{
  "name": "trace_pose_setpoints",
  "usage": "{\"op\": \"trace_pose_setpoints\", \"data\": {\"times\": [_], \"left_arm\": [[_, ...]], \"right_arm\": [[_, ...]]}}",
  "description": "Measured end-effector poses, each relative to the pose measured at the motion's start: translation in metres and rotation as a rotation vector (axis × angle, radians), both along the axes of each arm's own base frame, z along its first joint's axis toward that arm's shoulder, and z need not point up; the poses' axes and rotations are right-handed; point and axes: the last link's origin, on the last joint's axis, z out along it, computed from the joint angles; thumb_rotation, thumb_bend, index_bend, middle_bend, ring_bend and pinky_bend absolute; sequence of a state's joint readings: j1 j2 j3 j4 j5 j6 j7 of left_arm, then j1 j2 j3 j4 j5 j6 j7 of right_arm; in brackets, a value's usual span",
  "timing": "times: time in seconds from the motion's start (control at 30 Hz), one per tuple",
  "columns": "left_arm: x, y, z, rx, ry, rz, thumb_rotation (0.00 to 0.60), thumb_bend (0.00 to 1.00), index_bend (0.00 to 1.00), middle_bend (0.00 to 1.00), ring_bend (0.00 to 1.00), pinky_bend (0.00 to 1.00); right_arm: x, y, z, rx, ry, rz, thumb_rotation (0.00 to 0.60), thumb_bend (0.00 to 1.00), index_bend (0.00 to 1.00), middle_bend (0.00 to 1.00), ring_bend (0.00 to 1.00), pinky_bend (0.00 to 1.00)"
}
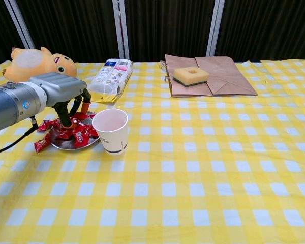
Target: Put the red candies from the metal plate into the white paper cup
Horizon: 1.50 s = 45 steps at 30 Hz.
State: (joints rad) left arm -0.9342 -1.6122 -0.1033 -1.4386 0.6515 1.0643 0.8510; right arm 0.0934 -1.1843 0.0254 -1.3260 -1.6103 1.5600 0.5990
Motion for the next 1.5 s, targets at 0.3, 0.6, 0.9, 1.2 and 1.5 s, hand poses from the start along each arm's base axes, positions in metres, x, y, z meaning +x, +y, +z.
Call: {"op": "trace_pose_setpoints", "data": {"times": [0.3,0.6,0.9,1.2,1.5], "left_arm": [[0.01,-0.003,0.025,0.028,-0.033,-0.033,0.6,0.38,0.55,0.57,0.92,0.94],[0.035,-0.01,0.041,0.036,-0.086,-0.086,0.6,0.37,0.55,0.57,0.92,0.94],[0.067,-0.025,0.033,-0.015,-0.143,-0.155,0.6,0.38,0.55,0.57,0.92,0.94],[0.08,-0.034,0.015,-0.062,-0.159,-0.167,0.6,0.37,0.54,0.57,0.92,0.94],[0.085,-0.04,0.01,-0.082,-0.155,-0.175,0.6,0.38,0.54,0.58,0.92,0.94]], "right_arm": [[0.001,0.0,0.0,-0.001,0.003,0.005,0.6,0.42,0.0,0.0,0.0,0.0],[0.001,0.0,0.0,-0.004,0.002,0.005,0.6,0.42,0.0,0.0,0.0,0.0],[0.0,0.0,0.001,-0.004,-0.001,0.003,0.6,0.42,0.0,0.0,0.0,0.0],[0.0,0.0,0.001,-0.004,-0.005,0.003,0.6,0.42,0.0,0.0,0.0,0.0],[0.0,0.0,0.002,-0.006,-0.005,0.004,0.6,0.42,0.0,0.0,0.0,0.0]]}}
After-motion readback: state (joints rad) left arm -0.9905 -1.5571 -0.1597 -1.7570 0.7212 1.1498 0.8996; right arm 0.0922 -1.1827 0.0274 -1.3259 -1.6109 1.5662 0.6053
